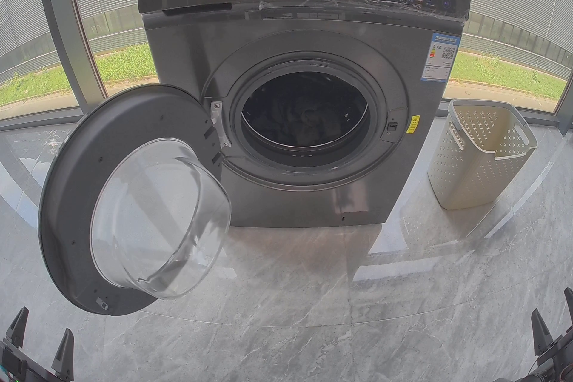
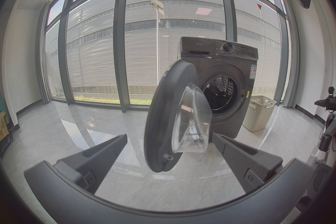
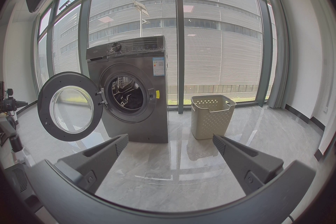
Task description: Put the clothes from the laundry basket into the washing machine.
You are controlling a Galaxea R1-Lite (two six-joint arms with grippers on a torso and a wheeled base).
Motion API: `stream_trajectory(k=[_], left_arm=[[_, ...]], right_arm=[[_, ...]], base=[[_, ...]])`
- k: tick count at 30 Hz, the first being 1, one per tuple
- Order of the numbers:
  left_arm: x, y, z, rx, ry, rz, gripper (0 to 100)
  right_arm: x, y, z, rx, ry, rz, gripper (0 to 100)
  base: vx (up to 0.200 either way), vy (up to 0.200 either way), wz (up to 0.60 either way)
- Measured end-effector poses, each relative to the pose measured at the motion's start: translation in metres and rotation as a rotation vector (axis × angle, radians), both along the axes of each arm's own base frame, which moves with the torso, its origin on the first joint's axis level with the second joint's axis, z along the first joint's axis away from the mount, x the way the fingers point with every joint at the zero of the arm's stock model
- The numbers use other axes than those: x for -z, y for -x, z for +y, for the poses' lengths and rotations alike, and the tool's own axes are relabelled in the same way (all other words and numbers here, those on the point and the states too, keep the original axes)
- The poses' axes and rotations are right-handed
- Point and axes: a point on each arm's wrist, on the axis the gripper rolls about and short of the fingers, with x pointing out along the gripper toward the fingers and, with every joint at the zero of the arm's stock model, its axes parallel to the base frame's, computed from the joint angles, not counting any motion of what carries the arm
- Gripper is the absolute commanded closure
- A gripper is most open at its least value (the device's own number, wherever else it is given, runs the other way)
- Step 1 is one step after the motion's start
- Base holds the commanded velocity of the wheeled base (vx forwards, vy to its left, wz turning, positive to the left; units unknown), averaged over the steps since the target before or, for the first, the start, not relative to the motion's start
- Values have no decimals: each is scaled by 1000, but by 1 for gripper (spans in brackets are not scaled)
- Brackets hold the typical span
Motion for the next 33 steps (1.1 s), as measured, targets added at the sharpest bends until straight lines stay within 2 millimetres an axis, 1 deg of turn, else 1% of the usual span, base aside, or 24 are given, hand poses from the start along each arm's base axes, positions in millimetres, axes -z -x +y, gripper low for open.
stream_trajectory(k=[5,33], left_arm=[[0,0,0,0,0,0,0],[-1,0,0,-1,-28,-4,0]], right_arm=[[0,0,0,0,0,0,0],[0,0,0,0,0,1,0]], base=[[0,200,0],[0,0,0]])
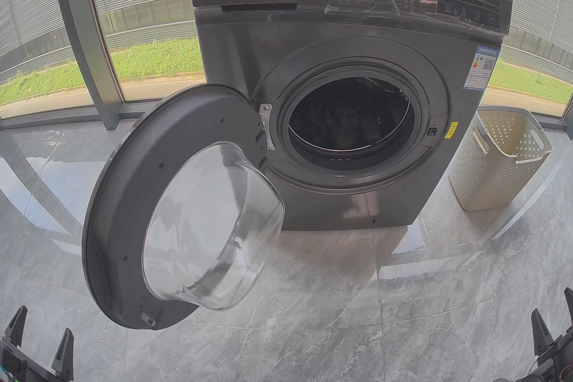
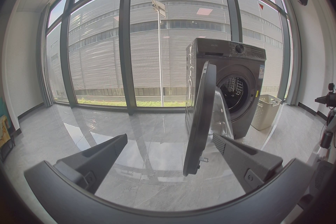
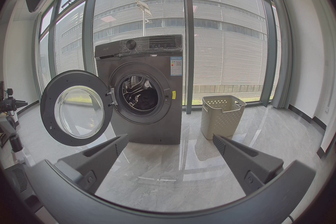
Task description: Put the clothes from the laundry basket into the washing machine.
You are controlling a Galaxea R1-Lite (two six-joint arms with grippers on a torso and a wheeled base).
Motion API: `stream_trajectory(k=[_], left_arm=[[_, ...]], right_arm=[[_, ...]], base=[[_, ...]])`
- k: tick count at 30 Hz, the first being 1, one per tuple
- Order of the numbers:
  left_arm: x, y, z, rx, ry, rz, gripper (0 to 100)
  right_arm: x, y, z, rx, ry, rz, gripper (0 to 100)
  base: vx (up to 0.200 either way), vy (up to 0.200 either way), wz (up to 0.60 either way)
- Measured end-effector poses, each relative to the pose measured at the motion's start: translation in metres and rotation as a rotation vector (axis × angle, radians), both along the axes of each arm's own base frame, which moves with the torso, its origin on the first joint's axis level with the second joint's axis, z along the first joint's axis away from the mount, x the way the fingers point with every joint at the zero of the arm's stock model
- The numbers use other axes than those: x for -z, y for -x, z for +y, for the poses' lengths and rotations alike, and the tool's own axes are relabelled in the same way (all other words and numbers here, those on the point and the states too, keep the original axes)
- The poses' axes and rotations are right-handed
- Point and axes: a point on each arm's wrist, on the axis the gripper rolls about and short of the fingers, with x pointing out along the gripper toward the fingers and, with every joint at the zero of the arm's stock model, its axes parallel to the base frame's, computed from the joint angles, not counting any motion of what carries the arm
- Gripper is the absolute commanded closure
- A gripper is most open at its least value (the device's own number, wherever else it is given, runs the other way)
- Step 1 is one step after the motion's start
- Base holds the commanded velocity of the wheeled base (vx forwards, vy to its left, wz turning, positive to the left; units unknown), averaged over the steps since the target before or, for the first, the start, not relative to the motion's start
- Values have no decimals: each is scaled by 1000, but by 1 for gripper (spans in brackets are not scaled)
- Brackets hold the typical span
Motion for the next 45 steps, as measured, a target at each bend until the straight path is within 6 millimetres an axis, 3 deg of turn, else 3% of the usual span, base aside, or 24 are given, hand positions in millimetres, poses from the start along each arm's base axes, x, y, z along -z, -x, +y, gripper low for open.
stream_trajectory(k=[5,13,22,36,45], left_arm=[[-13,3,0,4,13,-58,0],[-73,8,-1,123,15,-89,0],[-96,-37,-5,266,28,94,0],[-114,-137,-20,345,21,179,0],[-121,-151,-52,559,40,213,0]], right_arm=[[0,0,0,0,0,0,0],[0,0,0,0,0,1,0],[0,0,0,0,0,1,0],[0,0,0,0,0,1,0],[0,0,0,0,0,1,0]], base=[[0,0,0],[0,0,0],[0,0,0],[0,0,0],[0,0,0]])
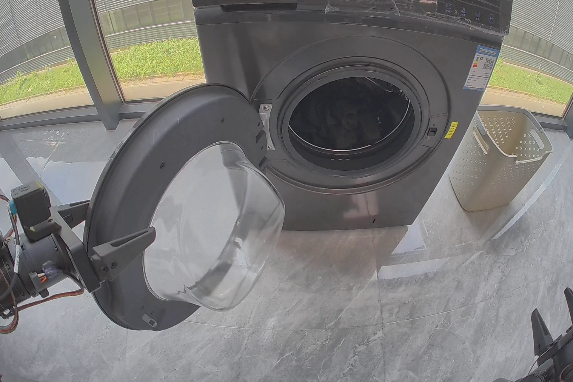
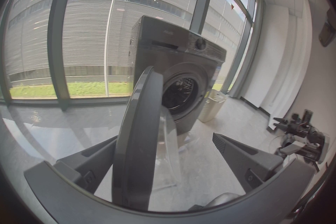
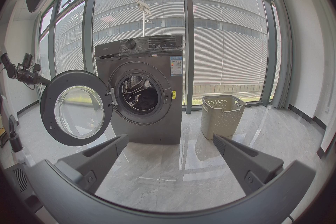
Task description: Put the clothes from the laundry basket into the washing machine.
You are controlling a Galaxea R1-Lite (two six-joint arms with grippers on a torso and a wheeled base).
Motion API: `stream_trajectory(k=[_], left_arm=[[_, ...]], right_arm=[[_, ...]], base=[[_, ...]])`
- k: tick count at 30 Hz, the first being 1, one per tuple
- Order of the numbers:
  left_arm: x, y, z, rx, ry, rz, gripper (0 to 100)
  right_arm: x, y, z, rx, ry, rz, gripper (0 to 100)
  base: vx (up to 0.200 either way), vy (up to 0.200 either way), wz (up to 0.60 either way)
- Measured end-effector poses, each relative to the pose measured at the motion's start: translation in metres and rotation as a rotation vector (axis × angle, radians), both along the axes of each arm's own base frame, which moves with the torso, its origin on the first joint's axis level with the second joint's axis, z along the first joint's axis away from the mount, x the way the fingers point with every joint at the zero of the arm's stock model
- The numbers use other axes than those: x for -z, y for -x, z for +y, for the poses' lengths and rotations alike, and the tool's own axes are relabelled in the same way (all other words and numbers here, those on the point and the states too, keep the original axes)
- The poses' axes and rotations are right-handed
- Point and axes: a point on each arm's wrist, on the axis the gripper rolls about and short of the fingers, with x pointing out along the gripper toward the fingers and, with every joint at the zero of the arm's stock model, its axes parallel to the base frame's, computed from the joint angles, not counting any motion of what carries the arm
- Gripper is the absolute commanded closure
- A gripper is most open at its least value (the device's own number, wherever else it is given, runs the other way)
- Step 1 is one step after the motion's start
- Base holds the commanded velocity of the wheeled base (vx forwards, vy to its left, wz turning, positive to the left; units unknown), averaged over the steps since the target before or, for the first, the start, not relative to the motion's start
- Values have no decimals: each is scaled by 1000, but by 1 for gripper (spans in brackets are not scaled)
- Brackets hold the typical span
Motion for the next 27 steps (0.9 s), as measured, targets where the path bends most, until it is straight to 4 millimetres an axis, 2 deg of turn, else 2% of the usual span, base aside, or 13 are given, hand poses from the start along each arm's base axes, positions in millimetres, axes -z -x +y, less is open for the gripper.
stream_trajectory(k=[6,9,22,27], left_arm=[[-13,7,-22,148,72,-6,0],[-17,10,-25,166,92,-5,0],[-16,7,-16,-11,46,-39,0],[-14,-5,-22,-25,20,-24,0]], right_arm=[[0,0,0,0,0,0,0],[0,0,0,0,0,0,0],[0,0,0,0,0,1,0],[0,0,0,0,0,1,0]], base=[[0,0,0],[0,0,0],[0,0,0],[0,0,0]])
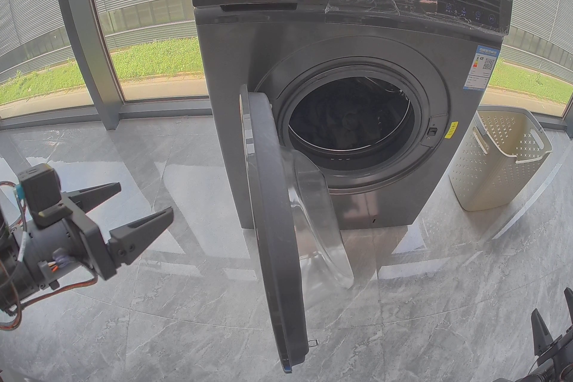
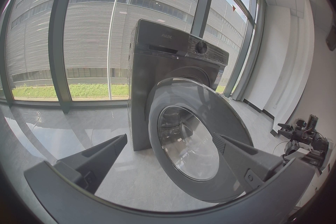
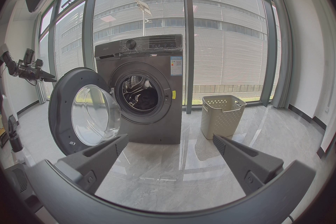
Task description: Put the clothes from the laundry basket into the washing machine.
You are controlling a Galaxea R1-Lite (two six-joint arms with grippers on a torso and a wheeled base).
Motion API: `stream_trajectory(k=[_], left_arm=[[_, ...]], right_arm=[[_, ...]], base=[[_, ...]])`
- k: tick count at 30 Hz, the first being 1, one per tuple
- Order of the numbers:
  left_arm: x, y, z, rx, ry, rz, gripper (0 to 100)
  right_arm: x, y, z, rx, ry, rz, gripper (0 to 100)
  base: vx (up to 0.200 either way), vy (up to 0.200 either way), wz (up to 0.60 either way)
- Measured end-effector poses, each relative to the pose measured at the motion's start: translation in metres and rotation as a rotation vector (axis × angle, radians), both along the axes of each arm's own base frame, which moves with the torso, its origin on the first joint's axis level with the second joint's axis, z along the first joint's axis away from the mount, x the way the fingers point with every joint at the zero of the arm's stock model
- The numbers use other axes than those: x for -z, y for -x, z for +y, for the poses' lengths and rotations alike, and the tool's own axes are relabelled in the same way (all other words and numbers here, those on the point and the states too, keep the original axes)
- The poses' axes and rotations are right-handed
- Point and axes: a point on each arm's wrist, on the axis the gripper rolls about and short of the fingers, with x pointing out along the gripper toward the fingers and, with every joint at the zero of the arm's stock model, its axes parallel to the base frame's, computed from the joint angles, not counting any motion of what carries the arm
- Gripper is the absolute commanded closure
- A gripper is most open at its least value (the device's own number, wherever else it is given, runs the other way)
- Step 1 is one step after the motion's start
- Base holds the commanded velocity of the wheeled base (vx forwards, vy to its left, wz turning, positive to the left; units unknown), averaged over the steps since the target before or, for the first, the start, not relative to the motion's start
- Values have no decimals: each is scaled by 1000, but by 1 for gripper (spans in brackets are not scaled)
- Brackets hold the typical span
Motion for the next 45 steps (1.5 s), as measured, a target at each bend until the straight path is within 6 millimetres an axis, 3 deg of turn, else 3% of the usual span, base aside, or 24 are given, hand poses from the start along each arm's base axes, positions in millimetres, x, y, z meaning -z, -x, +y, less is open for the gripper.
stream_trajectory(k=[15,22,31,38,45], left_arm=[[-7,-93,-62,-16,11,-19,0],[-7,-110,-92,28,64,-3,0],[2,-126,-105,32,59,6,0],[-7,-146,-117,24,107,-51,0],[-20,-180,-129,-47,179,-105,0]], right_arm=[[0,0,0,0,0,0,0],[0,0,0,0,0,0,0],[0,0,0,0,0,0,0],[0,0,0,0,0,0,0],[0,0,0,0,0,0,0]], base=[[0,0,0],[0,0,0],[0,0,0],[0,0,0],[0,0,0]])
